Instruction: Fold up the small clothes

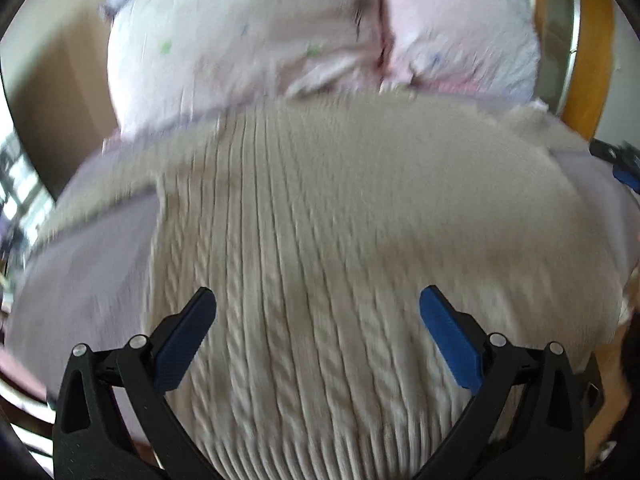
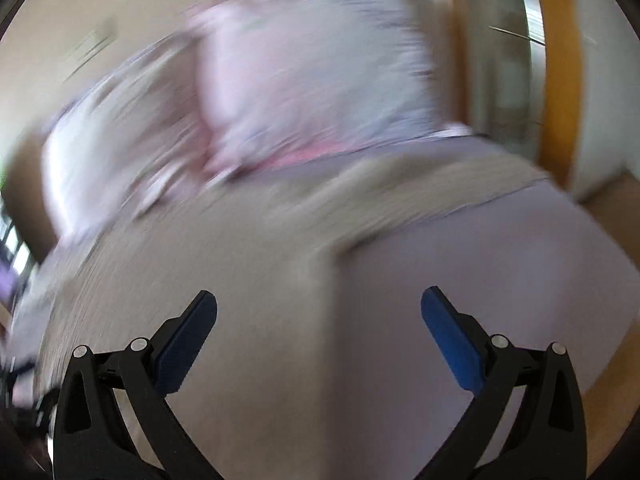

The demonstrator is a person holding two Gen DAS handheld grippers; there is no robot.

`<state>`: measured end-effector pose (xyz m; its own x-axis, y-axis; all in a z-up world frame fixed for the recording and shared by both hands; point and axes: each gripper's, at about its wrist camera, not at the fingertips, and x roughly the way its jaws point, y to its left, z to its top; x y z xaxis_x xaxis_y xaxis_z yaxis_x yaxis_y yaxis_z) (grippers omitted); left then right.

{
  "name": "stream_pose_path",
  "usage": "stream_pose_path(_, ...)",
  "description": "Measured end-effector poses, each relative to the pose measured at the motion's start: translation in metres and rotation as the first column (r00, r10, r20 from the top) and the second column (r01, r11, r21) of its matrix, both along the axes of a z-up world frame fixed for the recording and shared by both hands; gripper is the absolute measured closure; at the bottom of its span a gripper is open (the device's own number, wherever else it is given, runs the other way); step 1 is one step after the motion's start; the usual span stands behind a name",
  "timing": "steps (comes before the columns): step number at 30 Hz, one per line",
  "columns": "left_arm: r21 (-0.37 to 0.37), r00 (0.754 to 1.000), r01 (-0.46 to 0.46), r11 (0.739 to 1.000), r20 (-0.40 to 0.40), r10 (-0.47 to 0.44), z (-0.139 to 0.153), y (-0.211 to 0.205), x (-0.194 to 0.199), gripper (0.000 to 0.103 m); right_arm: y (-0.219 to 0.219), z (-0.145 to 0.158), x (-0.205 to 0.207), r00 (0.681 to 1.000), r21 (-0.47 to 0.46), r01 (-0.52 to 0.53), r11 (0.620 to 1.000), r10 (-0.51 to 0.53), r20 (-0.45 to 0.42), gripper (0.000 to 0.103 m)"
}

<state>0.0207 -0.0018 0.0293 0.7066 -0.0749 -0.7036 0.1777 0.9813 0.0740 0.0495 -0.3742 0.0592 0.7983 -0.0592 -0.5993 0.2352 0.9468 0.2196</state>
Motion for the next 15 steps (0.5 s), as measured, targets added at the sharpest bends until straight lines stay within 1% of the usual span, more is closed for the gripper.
stream_pose_path(1,-0.016,0.999,0.014,1.0,0.035,-0.013,0.005,0.001,0.005,0.002,-0.034,0.003,0.017,0.997,0.018,0.081,0.997,-0.08,-0.012,0.003)
stream_pose_path(3,-0.056,0.996,0.03,0.998,0.091,-0.024,0.015,0.007,0.014,0.002,-0.081,0.004,0.04,0.982,0.042,0.185,0.982,-0.184,-0.04,0.023)
stream_pose_path(4,-0.09,0.993,0.041,0.995,0.11,-0.031,0.022,0.012,0.022,0.002,-0.114,0.002,0.058,0.964,0.058,0.26,0.964,-0.256,-0.067,0.027)
stream_pose_path(5,-0.122,0.993,0.052,0.991,0.115,-0.038,0.026,0.016,0.028,0.002,-0.14,-0.001,0.071,0.945,0.073,0.323,0.944,-0.316,-0.09,0.035)
stream_pose_path(6,-0.188,0.992,0.066,0.98,0.115,-0.045,0.03,0.025,0.038,0.002,-0.17,-0.005,0.085,0.918,0.102,0.39,0.915,-0.378,-0.121,0.041)
stream_pose_path(7,-0.253,0.992,0.072,0.965,0.114,-0.044,0.032,0.034,0.045,0.002,-0.191,-0.011,0.092,0.894,0.136,0.442,0.887,-0.422,-0.149,0.042)
stream_pose_path(8,-0.315,0.993,0.073,0.946,0.113,-0.039,0.034,0.044,0.053,0.002,-0.216,-0.019,0.099,0.864,0.191,0.499,0.845,-0.47,-0.181,0.044)
stream_pose_path(9,-0.393,0.993,0.068,0.917,0.112,-0.025,0.035,0.057,0.06,0.002,-0.231,-0.026,0.103,0.843,0.234,0.535,0.812,-0.498,-0.202,0.048)
stream_pose_path(10,-0.445,0.993,0.058,0.893,0.114,-0.008,0.037,0.066,0.065,0.002,-0.258,-0.039,0.109,0.802,0.3,0.598,0.743,-0.546,-0.244,0.049)
stream_pose_path(11,-0.492,0.993,0.04,0.869,0.117,0.021,0.038,0.076,0.067,0.002,-0.272,-0.047,0.114,0.78,0.318,0.626,0.712,-0.564,-0.272,0.05)
stream_pose_path(12,-0.534,0.99,0.008,0.846,0.122,0.068,0.04,0.09,0.072,0.002,-0.28,-0.053,0.119,0.765,0.325,0.644,0.692,-0.573,-0.295,0.053)
stream_pose_path(13,-0.551,0.985,-0.014,0.834,0.134,0.105,0.042,0.1,0.076,0.002,-0.286,-0.054,0.122,0.753,0.313,0.658,0.684,-0.603,-0.265,0.054)
stream_pose_path(14,-0.557,0.981,-0.026,0.83,0.146,0.129,0.044,0.107,0.076,0.002,-0.288,-0.056,0.129,0.747,0.297,0.665,0.685,-0.608,-0.27,0.061)
stream_pose_path(15,-0.54,0.972,-0.058,0.84,0.163,0.172,0.047,0.117,0.079,0.002,-0.291,-0.058,0.135,0.756,0.304,0.655,0.692,-0.595,-0.273,0.071)
